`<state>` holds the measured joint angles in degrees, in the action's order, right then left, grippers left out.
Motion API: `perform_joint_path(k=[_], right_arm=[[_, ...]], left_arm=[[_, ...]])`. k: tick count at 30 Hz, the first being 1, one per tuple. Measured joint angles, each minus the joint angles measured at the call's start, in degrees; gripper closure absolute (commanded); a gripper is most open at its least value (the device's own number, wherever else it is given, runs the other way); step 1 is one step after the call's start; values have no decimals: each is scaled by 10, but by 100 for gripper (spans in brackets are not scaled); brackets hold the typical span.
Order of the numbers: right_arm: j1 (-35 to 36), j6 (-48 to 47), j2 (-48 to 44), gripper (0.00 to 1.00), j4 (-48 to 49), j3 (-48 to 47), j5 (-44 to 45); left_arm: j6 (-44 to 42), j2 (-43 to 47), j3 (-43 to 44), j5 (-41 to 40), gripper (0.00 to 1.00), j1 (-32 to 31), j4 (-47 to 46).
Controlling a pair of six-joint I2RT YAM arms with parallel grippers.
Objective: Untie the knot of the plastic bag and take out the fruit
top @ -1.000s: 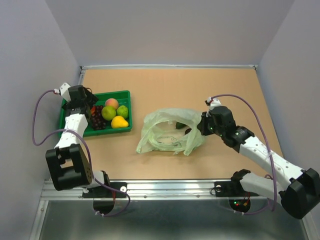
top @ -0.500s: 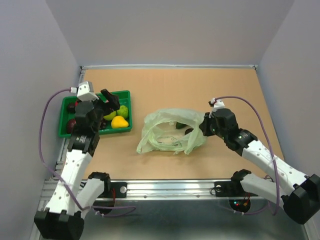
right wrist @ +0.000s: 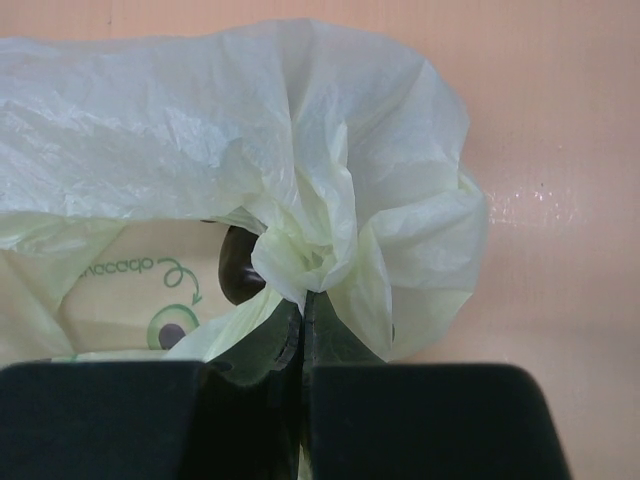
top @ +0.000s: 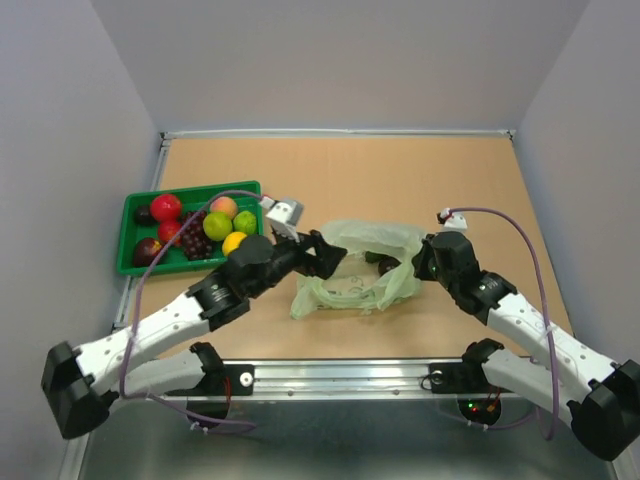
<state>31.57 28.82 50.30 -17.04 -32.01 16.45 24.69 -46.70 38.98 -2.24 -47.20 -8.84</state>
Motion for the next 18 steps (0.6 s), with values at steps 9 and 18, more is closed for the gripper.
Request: perform_joint_path(k=[9,18], right_arm=[[0,-20,4,99,2,-1,-22],[0,-32,-9,99,4,-1,-63]], left_arm=[[-16,-266,42,-92,16,-157,-95],[-105,-464,101,-189,30,-173,-217]])
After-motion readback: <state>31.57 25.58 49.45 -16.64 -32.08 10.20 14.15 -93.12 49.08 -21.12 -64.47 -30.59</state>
